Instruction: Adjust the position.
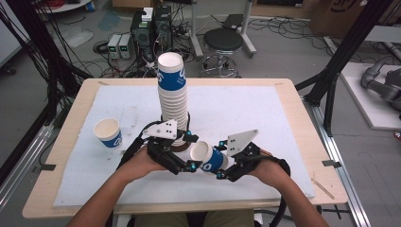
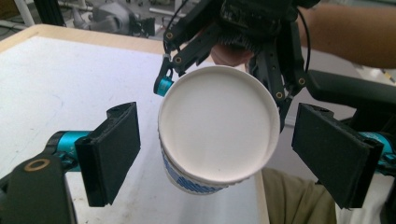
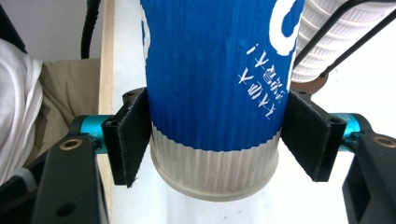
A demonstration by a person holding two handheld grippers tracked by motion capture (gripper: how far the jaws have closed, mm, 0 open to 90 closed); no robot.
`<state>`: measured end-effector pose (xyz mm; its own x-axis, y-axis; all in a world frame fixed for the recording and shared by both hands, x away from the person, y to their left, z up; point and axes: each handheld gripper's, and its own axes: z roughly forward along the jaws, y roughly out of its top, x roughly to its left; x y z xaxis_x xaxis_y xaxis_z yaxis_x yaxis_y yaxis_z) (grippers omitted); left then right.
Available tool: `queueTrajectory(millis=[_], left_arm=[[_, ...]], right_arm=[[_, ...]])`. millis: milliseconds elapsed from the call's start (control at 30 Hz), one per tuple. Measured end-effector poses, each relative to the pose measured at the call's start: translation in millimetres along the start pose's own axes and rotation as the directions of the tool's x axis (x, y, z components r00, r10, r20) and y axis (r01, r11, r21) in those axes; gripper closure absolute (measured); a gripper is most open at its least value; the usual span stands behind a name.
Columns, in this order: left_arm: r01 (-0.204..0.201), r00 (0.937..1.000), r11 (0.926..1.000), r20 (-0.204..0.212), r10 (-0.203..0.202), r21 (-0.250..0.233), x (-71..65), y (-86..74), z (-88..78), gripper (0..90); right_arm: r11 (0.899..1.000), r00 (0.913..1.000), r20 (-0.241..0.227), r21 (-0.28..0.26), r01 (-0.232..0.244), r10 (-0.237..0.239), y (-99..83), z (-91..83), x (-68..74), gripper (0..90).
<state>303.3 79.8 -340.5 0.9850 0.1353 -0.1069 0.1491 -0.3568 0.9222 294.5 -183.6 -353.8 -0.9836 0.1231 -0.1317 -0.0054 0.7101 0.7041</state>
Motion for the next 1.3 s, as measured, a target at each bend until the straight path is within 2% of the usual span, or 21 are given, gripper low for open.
queueTrajectory(millis=[300,667,833,933,1100,1200,1300], left_arm=[[-0.019,0.9997,0.9955,0.013,0.018,0.093,0.2,4.8,9.2,15.9],[-0.005,0.9997,0.9806,0.026,0.000,0.196,2.4,2.7,16.9,23.3],[-0.012,0.9990,0.9740,0.044,0.002,0.226,2.4,1.4,19.1,26.9],[-0.018,0.9990,0.9737,0.043,0.008,0.227,1.9,0.8,19.6,27.5],[-0.041,0.9987,0.9772,0.040,0.033,0.208,1.9,-0.3,17.2,29.3],[-0.041,0.9987,0.9829,0.037,0.035,0.179,2.0,-2.8,15.6,29.4],[-0.041,0.9990,0.9868,0.025,0.038,0.157,2.0,-5.5,13.9,29.4]], right_arm=[[0.995,0.9985,-0.007,0.082,0.054,-0.054,12.3,2.1,-0.3,28.7],[0.983,0.9946,-0.014,0.154,0.104,-0.103,19.8,6.9,2.3,28.6],[0.973,0.9932,-0.019,0.201,0.117,-0.115,22.9,7.7,4.3,28.6],[0.969,0.9923,-0.025,0.215,0.124,-0.122,23.8,8.1,4.1,28.6],[0.973,0.9947,-0.023,0.208,0.103,-0.100,22.7,7.5,4.1,25.2],[0.983,0.9967,-0.027,0.163,0.079,-0.076,19.4,4.8,2.0,22.8],[0.995,0.9983,-0.027,0.084,0.053,-0.051,18.1,-1.3,0.2,21.6]])
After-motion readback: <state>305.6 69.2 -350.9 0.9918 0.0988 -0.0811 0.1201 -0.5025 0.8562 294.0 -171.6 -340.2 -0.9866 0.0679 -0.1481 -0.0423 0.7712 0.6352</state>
